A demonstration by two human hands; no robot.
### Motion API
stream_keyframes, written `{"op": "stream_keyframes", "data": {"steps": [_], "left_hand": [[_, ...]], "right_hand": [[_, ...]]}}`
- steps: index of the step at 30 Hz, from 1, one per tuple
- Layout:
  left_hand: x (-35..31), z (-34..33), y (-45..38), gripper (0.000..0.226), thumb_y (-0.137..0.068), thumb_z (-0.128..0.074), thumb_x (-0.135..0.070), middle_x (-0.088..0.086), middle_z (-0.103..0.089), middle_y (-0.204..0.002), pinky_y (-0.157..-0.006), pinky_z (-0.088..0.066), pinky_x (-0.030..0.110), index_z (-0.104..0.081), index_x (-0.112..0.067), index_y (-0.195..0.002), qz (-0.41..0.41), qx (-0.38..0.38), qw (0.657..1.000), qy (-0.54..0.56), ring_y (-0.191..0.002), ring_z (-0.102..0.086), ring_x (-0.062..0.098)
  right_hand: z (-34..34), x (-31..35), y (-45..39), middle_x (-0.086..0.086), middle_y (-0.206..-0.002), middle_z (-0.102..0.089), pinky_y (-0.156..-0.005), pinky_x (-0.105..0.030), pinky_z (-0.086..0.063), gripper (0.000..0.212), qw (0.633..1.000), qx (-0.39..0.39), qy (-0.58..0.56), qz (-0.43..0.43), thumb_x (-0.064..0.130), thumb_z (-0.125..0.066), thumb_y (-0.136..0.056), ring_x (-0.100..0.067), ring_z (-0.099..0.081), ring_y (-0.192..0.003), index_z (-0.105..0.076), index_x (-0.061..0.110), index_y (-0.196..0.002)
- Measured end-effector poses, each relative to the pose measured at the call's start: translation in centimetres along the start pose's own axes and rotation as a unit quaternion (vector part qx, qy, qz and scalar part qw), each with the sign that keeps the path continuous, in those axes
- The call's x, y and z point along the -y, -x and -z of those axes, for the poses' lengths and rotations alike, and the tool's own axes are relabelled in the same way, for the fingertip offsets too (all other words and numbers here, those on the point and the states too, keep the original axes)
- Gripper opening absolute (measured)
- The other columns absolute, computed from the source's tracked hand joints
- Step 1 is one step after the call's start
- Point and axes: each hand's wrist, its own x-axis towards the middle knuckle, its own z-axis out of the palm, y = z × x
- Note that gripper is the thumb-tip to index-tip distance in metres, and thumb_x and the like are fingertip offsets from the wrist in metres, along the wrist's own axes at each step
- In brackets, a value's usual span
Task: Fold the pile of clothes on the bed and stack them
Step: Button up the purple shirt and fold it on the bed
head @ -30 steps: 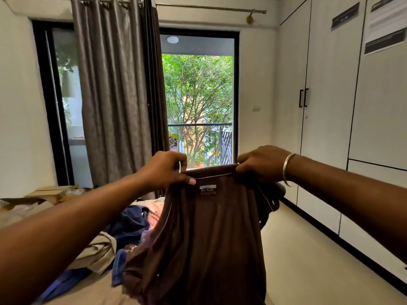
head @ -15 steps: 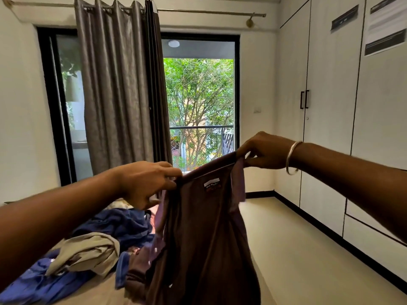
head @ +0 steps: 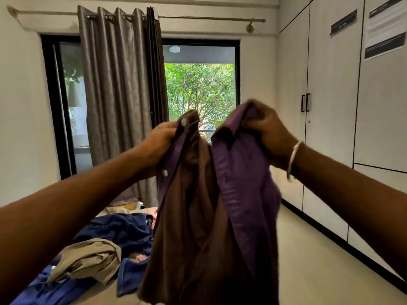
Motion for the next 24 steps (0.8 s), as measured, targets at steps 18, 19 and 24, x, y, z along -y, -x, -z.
{"op": "stream_keyframes", "data": {"steps": [18,19,24], "left_hand": [[32.8,1.3,3.1,0.038,-0.095,-0.049,-0.029,0.015,-0.060,-0.132,-0.098,-0.047,0.036,-0.060,-0.012,-0.127,0.353,0.015,0.838,-0.415,-0.120,-0.056,0.035],[35.4,1.6,5.9,0.041,-0.090,-0.046,-0.036,0.014,-0.063,-0.127,-0.095,-0.049,0.038,-0.062,-0.016,-0.121,0.380,0.034,0.815,-0.436,-0.116,-0.058,0.037],[41.9,2.0,18.0,0.047,-0.086,-0.052,-0.043,0.012,-0.054,-0.131,-0.095,-0.047,0.043,-0.050,-0.019,-0.127,0.456,0.004,0.738,-0.497,-0.119,-0.054,0.036]], "right_hand": [[-1.7,-29.5,13.2,-0.018,-0.131,-0.056,-0.088,-0.031,-0.048,0.078,0.805,0.207,0.467,-0.302,0.021,-0.069,-0.076,-0.034,-0.057,-0.116,-0.036,0.021,-0.147],[-2.1,-30.3,16.6,-0.014,-0.122,-0.063,-0.085,-0.032,-0.050,0.066,0.813,0.214,0.444,-0.311,0.028,-0.066,-0.074,-0.031,-0.061,-0.108,-0.050,0.021,-0.137],[-4.9,-32.5,33.8,0.006,-0.111,-0.062,-0.082,-0.031,-0.049,0.045,0.788,0.263,0.399,-0.389,0.052,-0.065,-0.076,-0.014,-0.061,-0.101,-0.063,0.027,-0.113]]}}
